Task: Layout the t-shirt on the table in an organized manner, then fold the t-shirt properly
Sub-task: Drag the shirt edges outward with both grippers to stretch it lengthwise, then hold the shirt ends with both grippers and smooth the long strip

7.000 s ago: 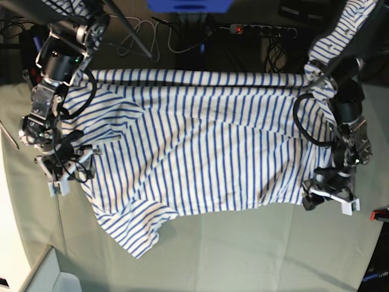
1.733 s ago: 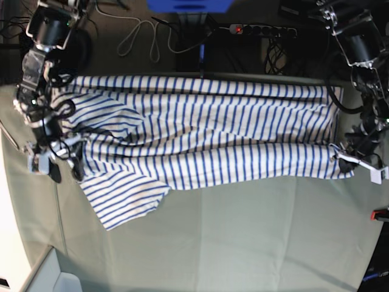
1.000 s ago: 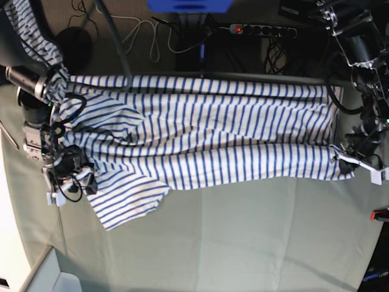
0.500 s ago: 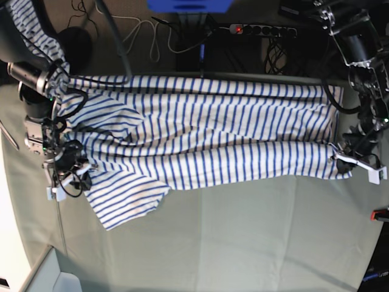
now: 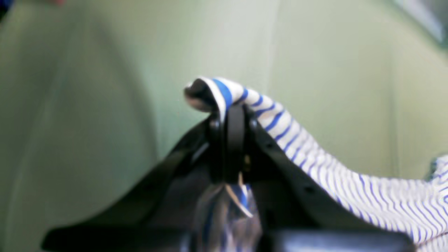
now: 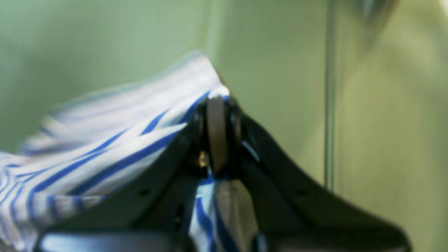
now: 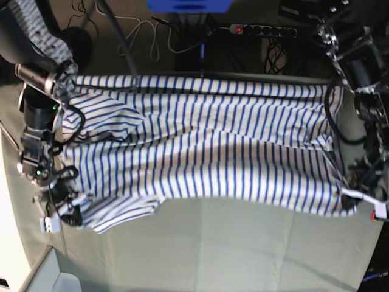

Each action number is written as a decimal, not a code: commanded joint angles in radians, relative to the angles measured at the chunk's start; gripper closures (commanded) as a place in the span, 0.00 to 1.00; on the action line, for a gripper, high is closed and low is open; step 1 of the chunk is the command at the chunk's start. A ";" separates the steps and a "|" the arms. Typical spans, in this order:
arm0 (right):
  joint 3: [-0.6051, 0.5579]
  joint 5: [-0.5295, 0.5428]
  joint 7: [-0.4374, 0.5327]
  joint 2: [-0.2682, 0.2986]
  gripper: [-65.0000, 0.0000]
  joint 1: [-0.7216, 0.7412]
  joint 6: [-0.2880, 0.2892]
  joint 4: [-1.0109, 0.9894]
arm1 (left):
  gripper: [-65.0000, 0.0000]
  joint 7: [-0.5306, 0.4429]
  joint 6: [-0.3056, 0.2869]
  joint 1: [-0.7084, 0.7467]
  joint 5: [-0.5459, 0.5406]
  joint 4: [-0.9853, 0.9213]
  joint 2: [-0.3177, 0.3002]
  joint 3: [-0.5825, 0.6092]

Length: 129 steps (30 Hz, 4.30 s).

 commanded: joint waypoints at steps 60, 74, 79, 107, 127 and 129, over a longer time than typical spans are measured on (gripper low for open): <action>-0.026 0.397 -0.333 0.051 0.49 -0.445 0.094 0.584 | 1.00 -0.032 -0.003 0.253 -0.016 0.151 -0.027 -0.009; -0.103 0.302 -0.334 0.022 0.55 -0.494 0.094 0.570 | 1.00 -0.033 -0.003 0.253 -0.016 0.150 -0.027 -0.009; -0.103 0.302 -0.343 0.024 1.00 -0.496 0.094 0.568 | 1.00 -0.033 -0.003 0.253 -0.016 0.151 -0.027 -0.009; 0.127 0.303 -0.331 -0.095 1.00 -0.754 0.094 0.872 | 1.00 -0.032 -0.003 0.284 -0.016 0.224 -0.038 -0.010; 0.132 0.307 -0.331 -0.174 1.00 -0.919 0.094 1.049 | 1.00 -0.027 -0.004 0.325 -0.016 0.220 -0.030 -0.121; 0.139 0.307 -0.331 -0.173 1.00 -0.918 0.094 1.015 | 1.00 -0.027 -0.004 0.330 -0.016 0.213 -0.030 -0.122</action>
